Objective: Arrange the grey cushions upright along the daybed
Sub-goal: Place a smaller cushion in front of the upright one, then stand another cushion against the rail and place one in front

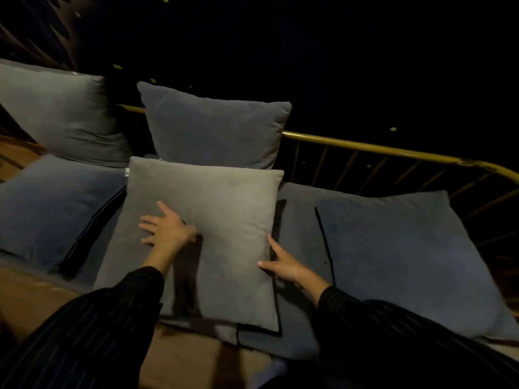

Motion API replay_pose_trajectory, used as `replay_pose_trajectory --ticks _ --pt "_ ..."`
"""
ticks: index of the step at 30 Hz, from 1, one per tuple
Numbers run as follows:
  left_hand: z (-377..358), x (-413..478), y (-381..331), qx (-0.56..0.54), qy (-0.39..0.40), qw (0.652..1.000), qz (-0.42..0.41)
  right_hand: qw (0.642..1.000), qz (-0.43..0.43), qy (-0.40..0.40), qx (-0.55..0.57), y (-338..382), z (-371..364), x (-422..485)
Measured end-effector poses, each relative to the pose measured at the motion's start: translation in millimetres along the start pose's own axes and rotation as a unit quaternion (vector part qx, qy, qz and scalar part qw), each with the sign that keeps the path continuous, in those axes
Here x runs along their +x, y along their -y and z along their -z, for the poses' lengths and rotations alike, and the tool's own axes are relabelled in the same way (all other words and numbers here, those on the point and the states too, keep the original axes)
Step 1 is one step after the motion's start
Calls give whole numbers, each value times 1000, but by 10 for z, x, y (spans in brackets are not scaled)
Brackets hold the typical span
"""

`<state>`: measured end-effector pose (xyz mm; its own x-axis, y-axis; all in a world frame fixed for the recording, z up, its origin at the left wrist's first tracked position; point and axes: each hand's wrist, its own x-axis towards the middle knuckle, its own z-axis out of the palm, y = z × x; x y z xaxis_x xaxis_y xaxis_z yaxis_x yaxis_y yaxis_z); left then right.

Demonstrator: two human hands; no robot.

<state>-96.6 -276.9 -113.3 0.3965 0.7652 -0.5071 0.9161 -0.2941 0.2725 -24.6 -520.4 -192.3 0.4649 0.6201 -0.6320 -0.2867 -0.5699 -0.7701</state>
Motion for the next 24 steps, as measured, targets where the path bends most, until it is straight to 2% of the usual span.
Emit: replay_pose_trajectory --ticks 2,4,6,9,12,16,20,24 --pt "-257 -214 -363 32 -100 990 -98 999 -22 -28 1 -93 198 -56" --pt "-646 -455 -726 65 -126 966 -216 997 -44 -64 15 -248 453 -126" --pt "-1100 -681 -1089 61 -61 957 -278 992 -55 -105 40 -434 795 -234" --pt "-1752 -944 -1613 31 87 945 -313 977 -87 -190 40 -721 1426 -453" --pt "-2322 -1089 -2036 23 202 938 -281 953 -112 -280 -20 -1017 2124 -662" --pt "-2948 -1158 -2465 1 252 946 -207 932 -134 -329 -71 -1365 3028 -882" --pt "-3438 -1095 -2715 0 258 957 -129 916 -173 -338 -132 -1677 3699 -841" --pt "-3780 -1006 -2835 -53 188 978 -73 894 -194 -378 -143 -1823 4093 -718"
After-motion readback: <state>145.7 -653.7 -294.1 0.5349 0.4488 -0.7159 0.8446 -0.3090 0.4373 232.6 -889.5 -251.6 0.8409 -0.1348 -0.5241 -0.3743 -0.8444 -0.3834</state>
